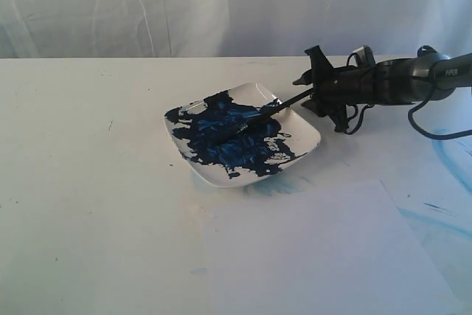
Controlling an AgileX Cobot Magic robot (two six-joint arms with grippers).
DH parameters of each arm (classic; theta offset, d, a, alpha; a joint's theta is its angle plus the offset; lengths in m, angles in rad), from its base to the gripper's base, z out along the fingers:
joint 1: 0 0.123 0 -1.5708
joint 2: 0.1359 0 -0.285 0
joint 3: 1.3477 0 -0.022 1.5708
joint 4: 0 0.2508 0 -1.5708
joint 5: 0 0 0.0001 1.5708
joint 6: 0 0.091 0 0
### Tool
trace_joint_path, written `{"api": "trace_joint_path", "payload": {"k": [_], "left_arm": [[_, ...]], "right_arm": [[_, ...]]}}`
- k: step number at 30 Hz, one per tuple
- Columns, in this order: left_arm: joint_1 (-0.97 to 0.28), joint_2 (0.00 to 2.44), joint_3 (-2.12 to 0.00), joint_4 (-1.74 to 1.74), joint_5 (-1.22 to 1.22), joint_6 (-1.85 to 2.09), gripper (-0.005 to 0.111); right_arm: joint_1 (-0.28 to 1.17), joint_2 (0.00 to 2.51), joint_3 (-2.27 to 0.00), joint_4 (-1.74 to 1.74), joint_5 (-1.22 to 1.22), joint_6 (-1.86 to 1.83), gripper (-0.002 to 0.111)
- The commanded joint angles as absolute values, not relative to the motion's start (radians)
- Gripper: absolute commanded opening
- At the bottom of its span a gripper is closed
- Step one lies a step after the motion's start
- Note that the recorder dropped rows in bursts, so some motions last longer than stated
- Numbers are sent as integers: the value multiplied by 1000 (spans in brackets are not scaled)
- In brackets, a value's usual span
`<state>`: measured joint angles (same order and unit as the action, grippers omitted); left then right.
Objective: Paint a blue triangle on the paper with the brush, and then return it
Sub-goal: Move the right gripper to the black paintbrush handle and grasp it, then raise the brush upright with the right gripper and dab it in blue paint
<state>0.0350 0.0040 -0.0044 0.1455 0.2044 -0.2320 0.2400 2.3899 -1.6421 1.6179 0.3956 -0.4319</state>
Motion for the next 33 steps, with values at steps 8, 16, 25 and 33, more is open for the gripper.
{"api": "trace_joint_path", "payload": {"k": [8, 16, 25, 33], "left_arm": [[40, 0, 0, 143, 202, -239, 0], [40, 0, 0, 143, 202, -239, 0], [40, 0, 0, 143, 202, -239, 0], [40, 0, 0, 143, 202, -239, 0]], "right_arm": [[239, 2398, -1645, 1625, 350, -442, 25], [239, 2398, -1645, 1625, 321, -442, 4], [239, 2387, -1645, 1625, 350, -444, 0], [239, 2288, -1645, 1623, 380, -665, 0]]}}
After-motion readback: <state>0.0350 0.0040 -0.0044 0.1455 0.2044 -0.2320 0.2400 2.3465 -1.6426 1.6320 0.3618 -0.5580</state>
